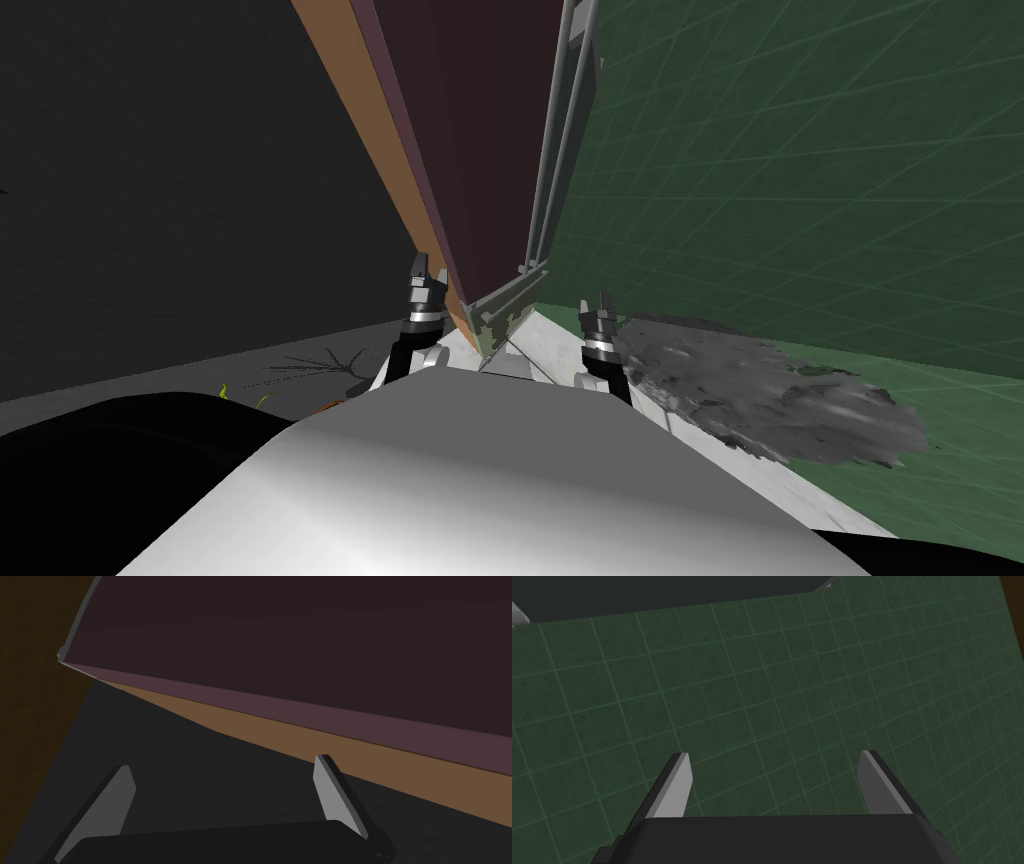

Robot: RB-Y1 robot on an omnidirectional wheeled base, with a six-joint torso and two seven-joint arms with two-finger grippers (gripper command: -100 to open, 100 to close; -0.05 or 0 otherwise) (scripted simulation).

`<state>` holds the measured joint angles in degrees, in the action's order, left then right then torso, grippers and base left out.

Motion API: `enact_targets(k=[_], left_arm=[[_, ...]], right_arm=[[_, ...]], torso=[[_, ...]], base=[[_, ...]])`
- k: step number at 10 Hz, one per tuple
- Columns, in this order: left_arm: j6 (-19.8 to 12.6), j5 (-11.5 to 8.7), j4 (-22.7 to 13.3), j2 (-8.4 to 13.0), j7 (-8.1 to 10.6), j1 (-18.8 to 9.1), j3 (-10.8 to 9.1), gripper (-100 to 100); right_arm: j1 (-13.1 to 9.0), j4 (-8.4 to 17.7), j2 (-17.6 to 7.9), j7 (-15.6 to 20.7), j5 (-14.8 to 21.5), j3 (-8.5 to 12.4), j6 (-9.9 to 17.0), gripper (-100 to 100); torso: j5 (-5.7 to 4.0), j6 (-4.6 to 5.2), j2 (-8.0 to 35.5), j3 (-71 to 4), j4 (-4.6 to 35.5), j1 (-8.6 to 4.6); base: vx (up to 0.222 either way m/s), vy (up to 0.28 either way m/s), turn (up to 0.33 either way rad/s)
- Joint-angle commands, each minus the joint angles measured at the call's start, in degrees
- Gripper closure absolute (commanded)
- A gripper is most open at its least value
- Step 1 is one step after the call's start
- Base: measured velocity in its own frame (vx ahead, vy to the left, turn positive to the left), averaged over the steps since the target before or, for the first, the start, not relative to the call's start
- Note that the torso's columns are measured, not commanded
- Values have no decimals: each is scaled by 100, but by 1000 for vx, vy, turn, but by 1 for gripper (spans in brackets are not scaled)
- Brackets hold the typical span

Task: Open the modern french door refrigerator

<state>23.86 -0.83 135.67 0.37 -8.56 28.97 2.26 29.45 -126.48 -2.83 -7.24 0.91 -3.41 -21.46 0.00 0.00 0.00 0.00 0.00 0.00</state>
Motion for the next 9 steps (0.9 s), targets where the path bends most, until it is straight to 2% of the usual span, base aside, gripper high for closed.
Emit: enact_targets(k=[1,9], left_arm=[[0,0,0,0,0,0,0,0],[1,0,2,0,0,0,0,0]], right_arm=[[0,0,0,0,0,0,0,0],[0,-2,0,0,0,0,-1,0]], torso=[[0,0,232,-467,235,0],[0,0,3539,-7073,3537,0]], base=[[0,0,0],[0,0,0]])
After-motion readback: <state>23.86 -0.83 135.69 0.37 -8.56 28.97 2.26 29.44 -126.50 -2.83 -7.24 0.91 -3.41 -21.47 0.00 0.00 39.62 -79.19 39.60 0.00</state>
